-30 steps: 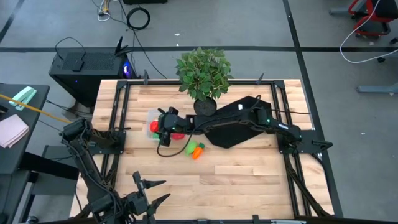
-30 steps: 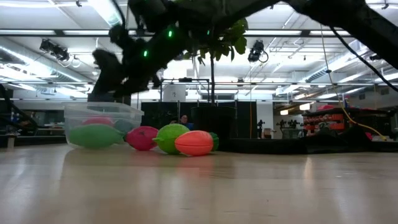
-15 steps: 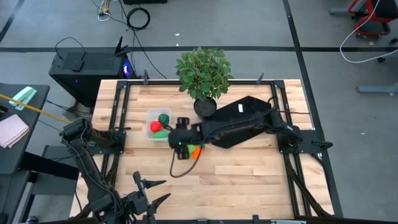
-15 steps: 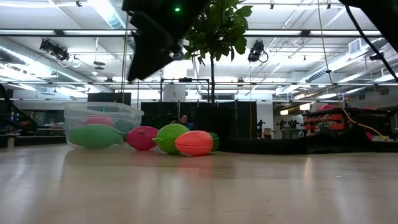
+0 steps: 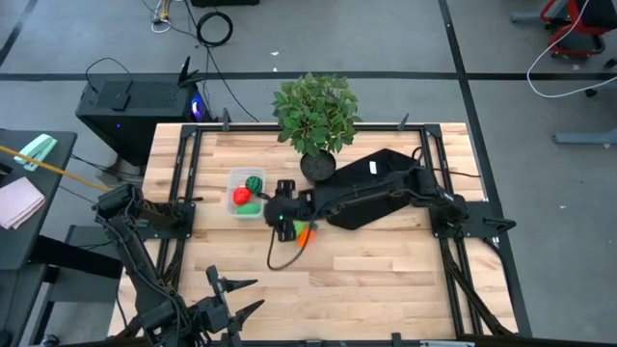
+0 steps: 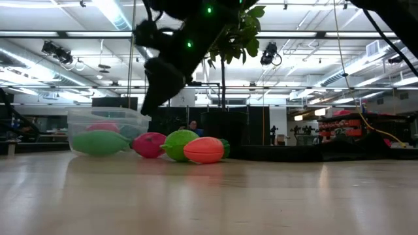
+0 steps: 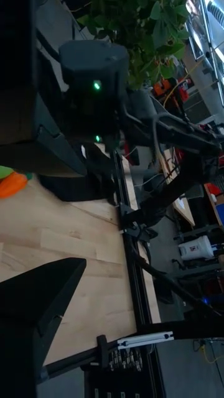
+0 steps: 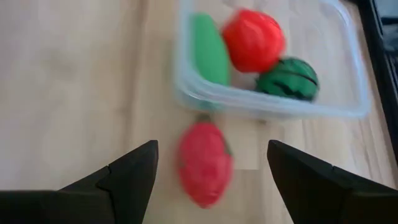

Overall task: Pick and placing Produce into tupperware
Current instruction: Put the dragon fruit into the bin

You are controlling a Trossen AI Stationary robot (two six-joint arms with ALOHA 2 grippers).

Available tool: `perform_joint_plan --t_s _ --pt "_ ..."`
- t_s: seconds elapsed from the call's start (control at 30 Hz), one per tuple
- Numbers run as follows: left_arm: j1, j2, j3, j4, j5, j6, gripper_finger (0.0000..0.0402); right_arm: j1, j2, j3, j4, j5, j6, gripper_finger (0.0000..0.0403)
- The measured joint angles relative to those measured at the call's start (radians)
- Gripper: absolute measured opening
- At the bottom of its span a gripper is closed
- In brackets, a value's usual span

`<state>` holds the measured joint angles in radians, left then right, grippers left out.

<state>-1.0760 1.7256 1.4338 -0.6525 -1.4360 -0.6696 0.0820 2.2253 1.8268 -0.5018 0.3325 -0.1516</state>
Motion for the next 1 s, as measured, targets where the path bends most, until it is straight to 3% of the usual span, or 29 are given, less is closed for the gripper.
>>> perform_joint_plan --t_s 0.27,1.0 --pt "0.0 0.0 0.0 -0.001 0.0 0.0 0.0231 -0.067 0.0 -0.088 0.085 -0.108 0.03 0.0307" --pt "0.0 0.0 0.0 -0.002 0.0 0.001 0.0231 -0.082 0.008 -0.116 0.189 -0.181 0.047 0.0307"
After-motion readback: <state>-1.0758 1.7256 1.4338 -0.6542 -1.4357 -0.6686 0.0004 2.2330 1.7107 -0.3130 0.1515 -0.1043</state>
